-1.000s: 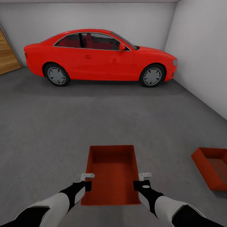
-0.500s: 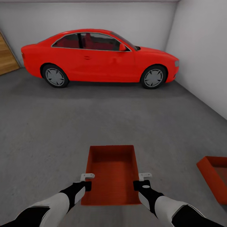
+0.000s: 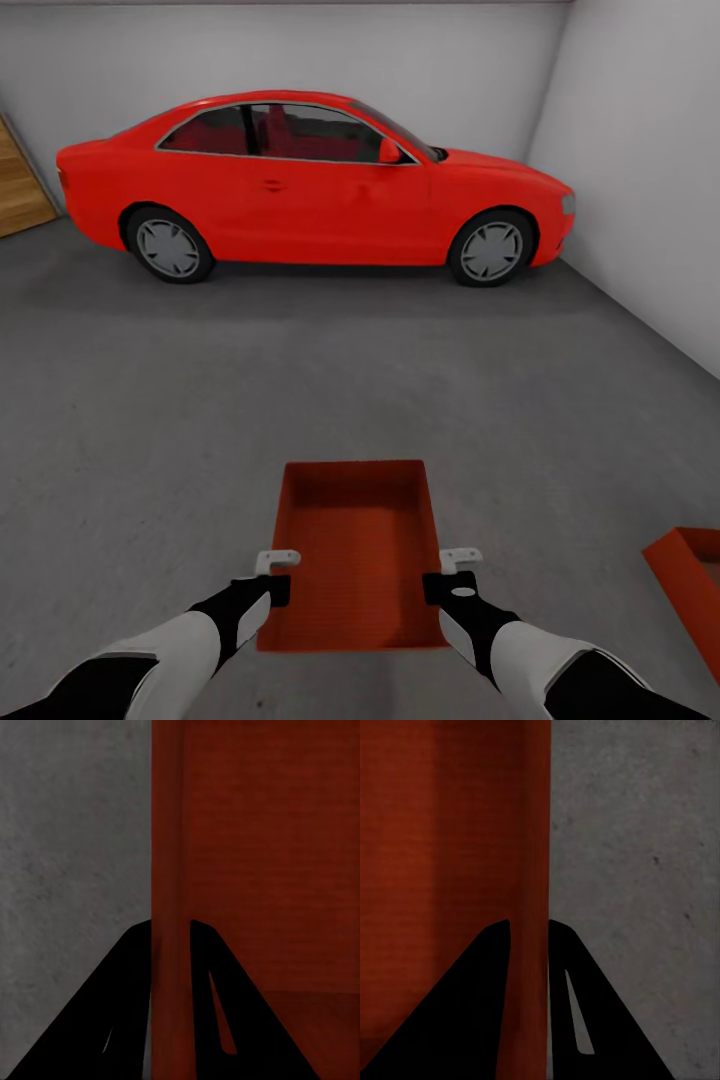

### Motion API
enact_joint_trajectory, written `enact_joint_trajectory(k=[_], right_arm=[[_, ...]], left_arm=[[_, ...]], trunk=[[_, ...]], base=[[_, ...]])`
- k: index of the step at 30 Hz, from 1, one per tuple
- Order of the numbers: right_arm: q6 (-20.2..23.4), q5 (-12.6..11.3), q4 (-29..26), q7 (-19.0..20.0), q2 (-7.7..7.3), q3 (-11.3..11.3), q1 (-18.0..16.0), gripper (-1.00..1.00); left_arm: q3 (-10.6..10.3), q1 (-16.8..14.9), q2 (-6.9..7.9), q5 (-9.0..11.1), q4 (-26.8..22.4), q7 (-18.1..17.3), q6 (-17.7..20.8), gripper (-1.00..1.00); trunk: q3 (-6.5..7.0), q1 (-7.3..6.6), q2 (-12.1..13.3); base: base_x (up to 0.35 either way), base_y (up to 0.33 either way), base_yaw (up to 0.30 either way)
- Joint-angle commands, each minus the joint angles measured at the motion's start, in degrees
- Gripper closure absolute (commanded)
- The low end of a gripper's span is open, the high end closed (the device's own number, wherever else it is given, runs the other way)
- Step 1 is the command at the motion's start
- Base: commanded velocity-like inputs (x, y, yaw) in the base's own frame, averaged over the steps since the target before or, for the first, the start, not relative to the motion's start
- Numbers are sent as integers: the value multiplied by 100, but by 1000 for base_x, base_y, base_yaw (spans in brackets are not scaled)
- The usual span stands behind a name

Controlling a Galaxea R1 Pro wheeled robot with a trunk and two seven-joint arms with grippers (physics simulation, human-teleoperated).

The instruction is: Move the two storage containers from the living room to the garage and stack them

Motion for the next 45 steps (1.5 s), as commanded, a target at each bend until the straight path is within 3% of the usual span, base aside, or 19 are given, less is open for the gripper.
enact_joint_trajectory(k=[1,35,45], right_arm=[[-30,-137,58,-20,-1,10,-2,100],[-36,-137,58,-20,4,10,-2,100],[-36,-137,58,-20,-3,10,-2,100]], left_arm=[[-170,-1,96,-70,-29,53,-130,100],[-170,-1,102,-70,-34,53,-130,100],[-170,-1,103,-67,-32,52,-130,100]], trunk=[[-4,3,-2],[-4,3,-2],[-4,3,-2]], base=[[322,0,0],[321,0,0],[49,0,0]])
